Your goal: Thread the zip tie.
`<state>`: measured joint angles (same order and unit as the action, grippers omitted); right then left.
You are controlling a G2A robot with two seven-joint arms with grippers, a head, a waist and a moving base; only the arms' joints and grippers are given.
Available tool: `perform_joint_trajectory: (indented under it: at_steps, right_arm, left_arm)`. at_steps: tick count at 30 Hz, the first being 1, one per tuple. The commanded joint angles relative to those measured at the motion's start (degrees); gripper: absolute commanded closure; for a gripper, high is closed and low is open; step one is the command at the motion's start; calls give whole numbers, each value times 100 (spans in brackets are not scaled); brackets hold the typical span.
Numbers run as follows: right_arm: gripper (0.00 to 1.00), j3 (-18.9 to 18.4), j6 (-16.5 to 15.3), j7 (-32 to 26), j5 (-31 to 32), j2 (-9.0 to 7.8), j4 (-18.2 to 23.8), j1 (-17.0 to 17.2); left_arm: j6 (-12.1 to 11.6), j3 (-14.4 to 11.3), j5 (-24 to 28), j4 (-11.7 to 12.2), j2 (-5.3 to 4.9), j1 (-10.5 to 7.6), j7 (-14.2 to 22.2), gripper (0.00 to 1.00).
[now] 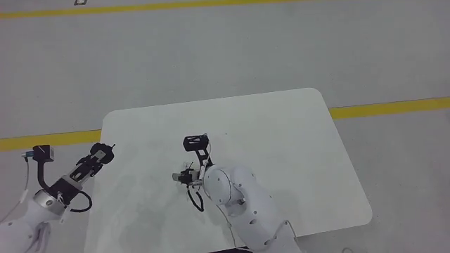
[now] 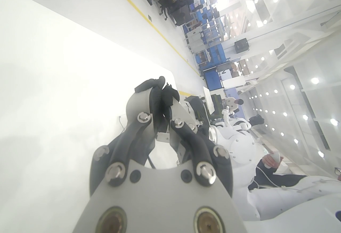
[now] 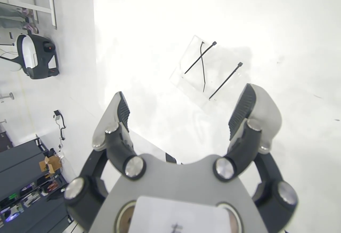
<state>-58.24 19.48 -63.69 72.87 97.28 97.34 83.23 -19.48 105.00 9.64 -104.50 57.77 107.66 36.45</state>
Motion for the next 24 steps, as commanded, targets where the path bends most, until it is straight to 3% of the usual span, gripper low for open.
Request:
perform_joint_trajectory:
  at_steps: [1,3,4,5,8,10,24]
  right_arm:
    - [3,-2,0,52,-60,18,-106,-55]
    - [24,8,0,93,-108,41,-219,-120]
    - [26,17,0,110,-119,52,-270,-153]
    - [34,23,0,128,-129,62,-318,-184]
    - [40,34,0,151,-187,101,-523,-286]
    - [51,53,0,160,-225,130,-671,-364]
    - [55,-201,0,-74,-47,294,-1458,-683]
  left_arm:
    - [0,0,0,0,0,0,0,100]
    - [0,0,0,0,0,0,0,100]
    - [0,0,0,0,0,0,0,100]
    - [0,0,0,0,0,0,0,100]
    - [0,0,0,0,0,0,0,100]
    - [0,0,0,0,0,0,0,100]
    - [0,0,0,0,0,0,0,100]
